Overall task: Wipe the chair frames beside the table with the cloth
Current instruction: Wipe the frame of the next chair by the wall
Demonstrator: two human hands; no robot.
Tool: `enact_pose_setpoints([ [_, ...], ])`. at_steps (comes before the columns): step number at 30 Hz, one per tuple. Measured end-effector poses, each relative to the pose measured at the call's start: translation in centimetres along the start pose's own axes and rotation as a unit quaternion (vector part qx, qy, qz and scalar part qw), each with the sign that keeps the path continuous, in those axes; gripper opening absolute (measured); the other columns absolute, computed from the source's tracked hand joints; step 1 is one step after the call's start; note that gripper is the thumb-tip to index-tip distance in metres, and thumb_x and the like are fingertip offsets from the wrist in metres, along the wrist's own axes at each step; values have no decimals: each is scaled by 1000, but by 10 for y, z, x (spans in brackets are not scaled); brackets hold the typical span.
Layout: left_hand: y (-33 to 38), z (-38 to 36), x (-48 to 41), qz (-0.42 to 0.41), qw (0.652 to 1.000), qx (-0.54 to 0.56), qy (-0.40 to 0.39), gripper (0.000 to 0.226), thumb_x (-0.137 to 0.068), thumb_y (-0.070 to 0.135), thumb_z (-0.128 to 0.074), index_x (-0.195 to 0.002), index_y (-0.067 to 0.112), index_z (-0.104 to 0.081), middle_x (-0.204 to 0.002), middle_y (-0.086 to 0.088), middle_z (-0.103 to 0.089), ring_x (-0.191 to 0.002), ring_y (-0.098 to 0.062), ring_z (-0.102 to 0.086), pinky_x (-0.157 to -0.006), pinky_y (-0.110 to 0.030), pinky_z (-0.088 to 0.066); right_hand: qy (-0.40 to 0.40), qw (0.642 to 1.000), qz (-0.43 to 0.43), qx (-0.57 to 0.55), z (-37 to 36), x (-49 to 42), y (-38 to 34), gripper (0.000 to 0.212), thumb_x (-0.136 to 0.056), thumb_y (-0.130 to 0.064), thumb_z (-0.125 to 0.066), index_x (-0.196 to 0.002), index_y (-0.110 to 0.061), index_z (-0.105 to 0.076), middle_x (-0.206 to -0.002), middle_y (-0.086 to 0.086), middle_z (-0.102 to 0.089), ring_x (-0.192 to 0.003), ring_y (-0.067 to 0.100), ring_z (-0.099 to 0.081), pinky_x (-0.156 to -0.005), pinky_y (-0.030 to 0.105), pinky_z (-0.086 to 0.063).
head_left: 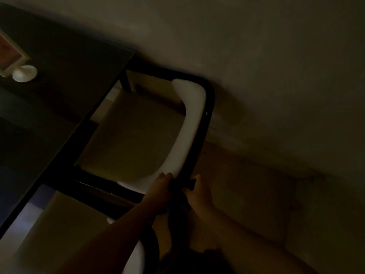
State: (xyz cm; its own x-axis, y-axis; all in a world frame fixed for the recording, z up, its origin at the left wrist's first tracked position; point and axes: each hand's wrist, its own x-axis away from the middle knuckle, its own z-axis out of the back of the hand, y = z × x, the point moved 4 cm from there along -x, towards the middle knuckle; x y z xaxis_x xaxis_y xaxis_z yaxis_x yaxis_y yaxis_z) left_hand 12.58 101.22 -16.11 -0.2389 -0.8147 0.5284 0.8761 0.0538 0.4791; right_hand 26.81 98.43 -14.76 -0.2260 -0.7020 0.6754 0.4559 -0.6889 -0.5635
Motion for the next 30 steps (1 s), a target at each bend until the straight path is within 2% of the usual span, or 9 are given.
enact_pose_setpoints([
  [2,-2,-8,-5,3,1000,10,9,8,-90,16,-52,-92,14,-44,-104,-11,-50,-75,-18,-42,-65,-29,-33,-5,1000,-6,2,-8,-4,6,35,-90,-23,-66,-118,-11,-50,-119,7,-60,-103,22,-62,-81,34,-52],
  [4,2,-8,-11,15,999,30,42,16,-89,14,-52,-84,17,-38,-99,-10,-49,-70,-17,-40,-61,-29,-32,-4,1000,-11,2,-11,-9,7,41,-91,-28,-66,-123,-11,-48,-123,6,-59,-105,22,-61,-89,39,-55],
  [8,21,3,-31,11,998,25,63,10,-90,16,-52,-87,12,-43,-99,-7,-48,-67,-19,-43,-58,-31,-32,35,999,-13,20,-2,-29,-2,53,-92,-29,-63,-135,-7,-43,-135,13,-54,-121,31,-57,-100,50,-49],
  [12,49,20,-69,9,998,28,62,9,-90,17,-52,-92,10,-47,-104,-8,-50,-81,-29,-56,-64,-39,-44,71,997,4,-17,25,-60,-17,45,-91,-25,-65,-127,-8,-46,-124,11,-58,-113,31,-60,-93,50,-54],
  [16,88,42,-127,46,990,66,112,6,-89,15,-50,-86,10,-46,-101,-10,-54,-84,-29,-57,-65,-34,-42,92,995,13,-41,65,-114,-42,47,-89,-35,-66,-125,-12,-45,-117,6,-61,-103,27,-63,-87,49,-55],
  [22,133,73,-217,73,986,70,136,8,-89,16,-44,-92,11,-50,-104,-10,-56,-88,-29,-57,-68,-39,-47,81,993,52,-62,119,-205,-88,33,-90,-23,-65,-114,-14,-45,-109,1,-58,-90,17,-61,-66,23,-43],
  [26,166,102,-284,47,980,48,187,5,-89,15,-44,-90,14,-49,-100,-7,-53,-84,-27,-54,-65,-36,-42,114,989,80,-46,160,-262,-125,46,-91,-24,-63,-127,-3,-43,-126,15,-56,-113,32,-59,-90,45,-51],
  [28,179,117,-317,37,977,53,203,9,-91,20,-48,-94,13,-52,-103,-8,-54,-85,-25,-54,-69,-36,-43,121,989,75,-32,176,-290,-141,58,-93,-23,-61,-138,3,-37,-141,22,-47,-129,36,-49,-107,44,-39],
  [30,189,131,-349,29,975,51,214,11,-92,20,-47,-97,12,-54,-106,-10,-56,-89,-28,-57,-73,-39,-48,126,989,81,-13,190,-317,-156,62,-96,-25,-57,-146,2,-31,-149,21,-40,-137,35,-41,-112,40,-32],
])
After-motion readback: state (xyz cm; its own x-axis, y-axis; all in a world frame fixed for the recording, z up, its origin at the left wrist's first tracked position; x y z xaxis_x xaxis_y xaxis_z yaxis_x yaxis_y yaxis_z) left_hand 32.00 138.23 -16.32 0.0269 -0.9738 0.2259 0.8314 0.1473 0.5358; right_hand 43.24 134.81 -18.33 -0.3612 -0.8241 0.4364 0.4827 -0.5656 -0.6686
